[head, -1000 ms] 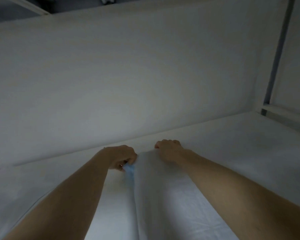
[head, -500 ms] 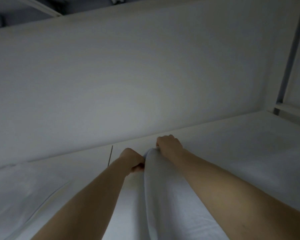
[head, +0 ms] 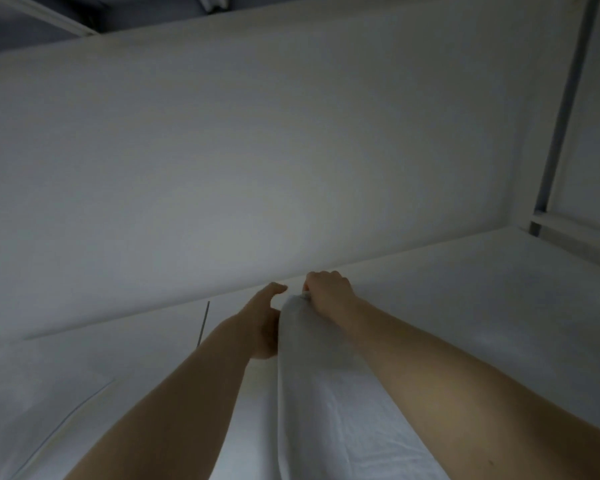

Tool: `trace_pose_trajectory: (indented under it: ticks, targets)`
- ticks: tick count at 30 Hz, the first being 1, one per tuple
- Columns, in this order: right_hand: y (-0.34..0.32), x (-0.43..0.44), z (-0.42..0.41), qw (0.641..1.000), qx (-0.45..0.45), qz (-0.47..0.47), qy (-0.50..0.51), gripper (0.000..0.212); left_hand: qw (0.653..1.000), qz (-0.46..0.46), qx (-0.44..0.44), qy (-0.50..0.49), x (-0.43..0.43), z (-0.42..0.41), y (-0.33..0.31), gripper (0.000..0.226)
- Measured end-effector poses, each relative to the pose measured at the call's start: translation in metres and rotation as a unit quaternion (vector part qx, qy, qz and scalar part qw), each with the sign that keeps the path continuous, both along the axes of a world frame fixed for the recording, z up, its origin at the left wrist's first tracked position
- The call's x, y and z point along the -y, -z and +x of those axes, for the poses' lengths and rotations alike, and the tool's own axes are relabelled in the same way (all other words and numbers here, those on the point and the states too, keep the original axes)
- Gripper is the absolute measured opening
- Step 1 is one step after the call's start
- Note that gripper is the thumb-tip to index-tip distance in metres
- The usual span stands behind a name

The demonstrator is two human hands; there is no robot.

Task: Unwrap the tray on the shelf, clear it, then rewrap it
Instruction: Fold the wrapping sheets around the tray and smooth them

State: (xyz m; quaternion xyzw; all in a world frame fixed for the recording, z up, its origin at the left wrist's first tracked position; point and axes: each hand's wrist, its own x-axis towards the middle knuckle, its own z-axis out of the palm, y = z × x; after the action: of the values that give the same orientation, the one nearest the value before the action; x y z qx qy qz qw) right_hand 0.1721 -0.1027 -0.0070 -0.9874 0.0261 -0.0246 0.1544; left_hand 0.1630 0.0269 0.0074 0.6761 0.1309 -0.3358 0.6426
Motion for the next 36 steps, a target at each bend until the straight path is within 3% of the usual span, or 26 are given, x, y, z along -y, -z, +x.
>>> trace_pose_trajectory:
  ticks: [3,7,17,21,27,29,31,33,36]
  targets:
    - [0.003,0.0,0.003,1.0,0.001,0.01,0.008,0.03,0.999,0.027,0.014,0.044,0.008,0.004,0.004,0.048]
    - [-0.002,0.004,0.003,0.999,-0.023,0.049,0.005,0.029,0.992,0.111,0.066,0.015,0.016,0.009,0.008,0.042]
    - [0.002,0.007,-0.002,0.994,-0.081,0.061,-0.05,0.036,0.93,0.3,0.21,0.01,0.039,0.007,0.013,0.019]
    - [0.007,0.005,-0.011,0.992,-0.097,0.029,-0.073,0.036,0.935,0.272,0.226,0.001,0.041,-0.004,0.01,0.061]
    - [-0.005,0.012,-0.046,0.992,-0.063,0.032,-0.103,0.04,0.95,0.23,0.199,-0.066,0.042,-0.041,-0.011,0.042]
    - [-0.01,0.014,-0.061,0.99,-0.075,0.046,-0.113,0.047,0.915,0.33,0.23,0.031,0.039,-0.059,-0.006,0.041]
    - [-0.014,0.015,-0.073,0.985,-0.096,0.038,-0.135,0.053,0.942,0.273,0.185,-0.054,0.037,-0.076,-0.014,0.043]
    - [-0.014,0.015,-0.085,0.982,-0.108,0.024,-0.154,0.054,0.925,0.326,0.189,-0.056,0.033,-0.094,-0.015,0.046]
    - [-0.015,0.011,-0.104,0.978,-0.113,0.008,-0.177,0.043,0.933,0.304,0.173,-0.082,0.026,-0.115,-0.012,0.048]
